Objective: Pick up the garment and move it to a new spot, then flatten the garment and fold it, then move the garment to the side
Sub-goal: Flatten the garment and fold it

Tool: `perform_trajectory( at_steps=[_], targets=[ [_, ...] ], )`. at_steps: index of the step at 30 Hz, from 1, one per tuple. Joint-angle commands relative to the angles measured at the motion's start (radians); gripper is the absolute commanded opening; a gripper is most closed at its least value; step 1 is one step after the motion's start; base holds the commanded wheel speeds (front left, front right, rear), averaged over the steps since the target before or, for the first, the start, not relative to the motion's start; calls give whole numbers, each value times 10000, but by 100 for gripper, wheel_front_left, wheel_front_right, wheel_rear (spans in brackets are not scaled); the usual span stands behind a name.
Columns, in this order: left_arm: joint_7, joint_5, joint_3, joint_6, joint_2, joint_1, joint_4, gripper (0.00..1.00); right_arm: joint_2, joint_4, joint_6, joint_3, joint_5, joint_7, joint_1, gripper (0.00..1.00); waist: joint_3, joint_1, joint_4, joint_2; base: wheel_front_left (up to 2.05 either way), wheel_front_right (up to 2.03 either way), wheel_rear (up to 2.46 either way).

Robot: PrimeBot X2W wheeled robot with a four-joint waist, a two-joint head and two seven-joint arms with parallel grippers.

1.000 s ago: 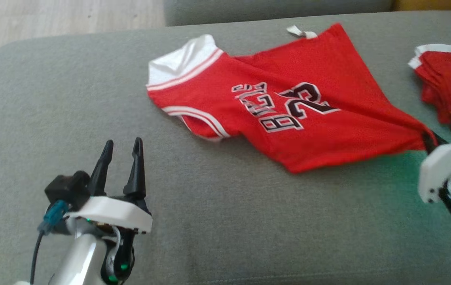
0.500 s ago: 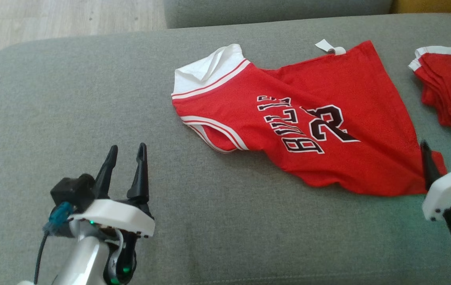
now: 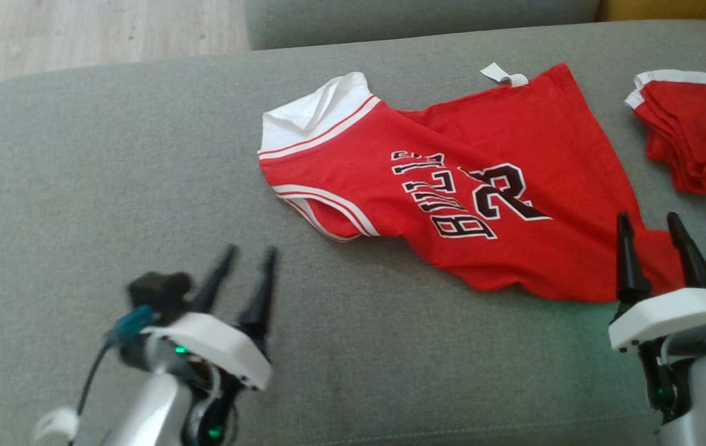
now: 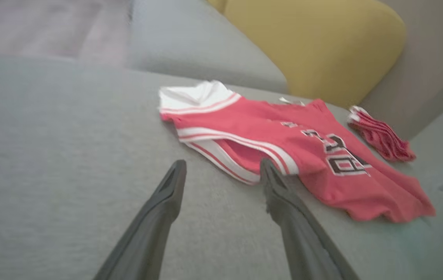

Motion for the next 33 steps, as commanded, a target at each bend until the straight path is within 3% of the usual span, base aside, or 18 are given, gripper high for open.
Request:
perform_trajectory(
  at_steps=[1,7,15,26,27,28,29,33],
  targets=[
    [682,-323,-19,-388,47,-711,-227,100,-39,-308,-7,192,-61,-123,-427,100,72,0,-126,-1,0,0,0],
    [2650,-1182,-565,-905,-343,-1804,689,100,11,-218,-7,312,-2,-268,-699,100,365,0,-614,-1,0,0,0],
    [4113,-2699,-597,-1103,-866,-2891,2211,100,75,-61,-7,476,105,-504,-846,100,753,0,-1425,-1,0,0,0],
    [3577,-3830,-93,-876,-1042,-4146,3824,98,121,247,-7,531,176,-726,-977,100,979,0,-1852,-1,0,0,0],
    [3496,-3886,-85,-885,-1045,-4206,3928,46,123,274,-7,533,178,-738,-982,100,953,0,-1849,-1,0,0,0],
    [3410,-3930,-80,-898,-1048,-4255,4021,15,125,298,-7,526,177,-749,-982,100,926,0,-1840,-1,0,0,0],
    [3339,-3967,-92,-923,-1050,-4287,4106,0,126,321,-7,511,172,-759,-978,100,891,0,-1826,-1,0,0,0],
    [3105,-3986,-265,-1079,-1054,-4344,4243,0,132,393,-7,456,163,-774,-933,100,768,0,-1771,-1,0,0,0]
  ],
)
